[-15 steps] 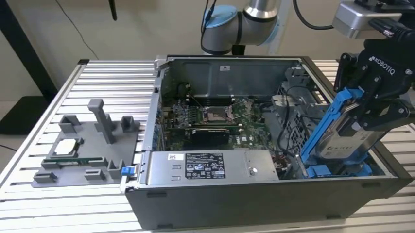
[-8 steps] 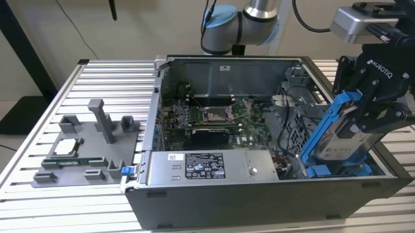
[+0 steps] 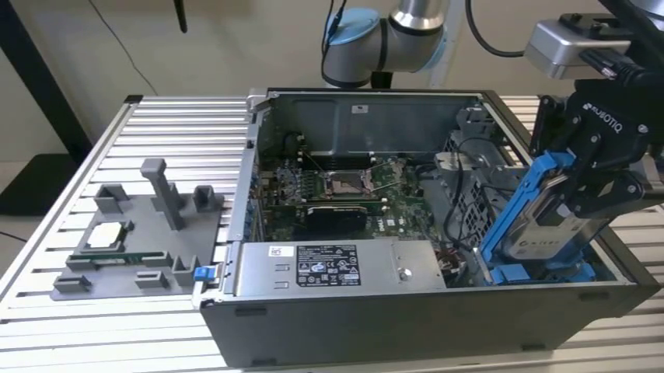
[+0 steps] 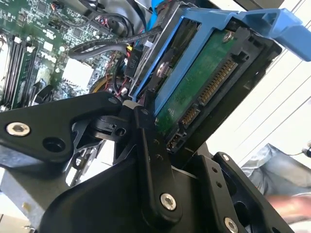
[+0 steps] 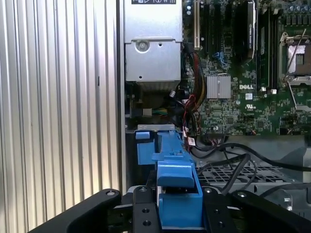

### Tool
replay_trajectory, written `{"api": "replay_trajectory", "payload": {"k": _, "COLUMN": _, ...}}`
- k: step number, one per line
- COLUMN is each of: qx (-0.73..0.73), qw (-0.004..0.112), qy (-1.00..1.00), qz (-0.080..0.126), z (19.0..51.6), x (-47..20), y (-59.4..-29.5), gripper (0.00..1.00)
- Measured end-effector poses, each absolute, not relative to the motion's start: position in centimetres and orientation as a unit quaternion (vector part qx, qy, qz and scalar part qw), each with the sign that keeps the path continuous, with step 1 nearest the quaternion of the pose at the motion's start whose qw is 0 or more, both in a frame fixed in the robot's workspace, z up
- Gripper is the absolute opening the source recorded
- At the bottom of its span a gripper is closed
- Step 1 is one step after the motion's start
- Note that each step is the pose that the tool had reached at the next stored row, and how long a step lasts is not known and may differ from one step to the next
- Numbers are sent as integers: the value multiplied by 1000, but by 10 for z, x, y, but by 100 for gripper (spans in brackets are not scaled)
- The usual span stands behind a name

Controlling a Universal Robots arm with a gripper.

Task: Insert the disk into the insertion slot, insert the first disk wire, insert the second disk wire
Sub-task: 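Insert the disk into the insertion slot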

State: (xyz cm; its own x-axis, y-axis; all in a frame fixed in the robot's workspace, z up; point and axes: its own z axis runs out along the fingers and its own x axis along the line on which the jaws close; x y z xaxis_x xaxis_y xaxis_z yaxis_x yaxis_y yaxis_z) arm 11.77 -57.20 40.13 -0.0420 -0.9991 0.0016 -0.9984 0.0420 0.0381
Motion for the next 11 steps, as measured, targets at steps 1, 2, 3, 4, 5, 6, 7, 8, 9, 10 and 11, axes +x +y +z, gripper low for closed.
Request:
{"api": "replay_trajectory", "payload": {"k": 1, "qx": 692, "qw": 14, "qy": -722, "qz": -13, "z": 401, "x": 118, "y": -572, "gripper": 0}}
{"api": "replay_trajectory", "payload": {"k": 2, "qx": 692, "qw": 14, "qy": -722, "qz": -13, "z": 401, "x": 118, "y": -572, "gripper": 0}}
{"api": "replay_trajectory", "payload": {"k": 3, "qx": 692, "qw": 14, "qy": -722, "qz": -13, "z": 401, "x": 118, "y": -572, "gripper": 0}}
{"api": "replay_trajectory", "payload": {"k": 4, "qx": 692, "qw": 14, "qy": -722, "qz": -13, "z": 401, "x": 118, "y": -572, "gripper": 0}}
{"api": "replay_trajectory", "payload": {"k": 5, "qx": 692, "qw": 14, "qy": -722, "qz": -13, "z": 401, "x": 118, "y": -572, "gripper": 0}}
{"api": "replay_trajectory", "payload": {"k": 6, "qx": 692, "qw": 14, "qy": -722, "qz": -13, "z": 401, "x": 118, "y": -572, "gripper": 0}}
{"api": "replay_trajectory", "payload": {"k": 7, "qx": 692, "qw": 14, "qy": -722, "qz": -13, "z": 400, "x": 118, "y": -572, "gripper": 0}}
{"api": "replay_trajectory", "payload": {"k": 8, "qx": 692, "qw": 14, "qy": -722, "qz": -13, "z": 398, "x": 118, "y": -572, "gripper": 0}}
{"api": "replay_trajectory", "payload": {"k": 9, "qx": 692, "qw": 14, "qy": -722, "qz": -13, "z": 396, "x": 118, "y": -572, "gripper": 0}}
{"api": "replay_trajectory", "payload": {"k": 10, "qx": 692, "qw": 14, "qy": -722, "qz": -13, "z": 395, "x": 118, "y": -572, "gripper": 0}}
{"api": "replay_trajectory", "payload": {"k": 11, "qx": 692, "qw": 14, "qy": -722, "qz": -13, "z": 394, "x": 118, "y": -572, "gripper": 0}}
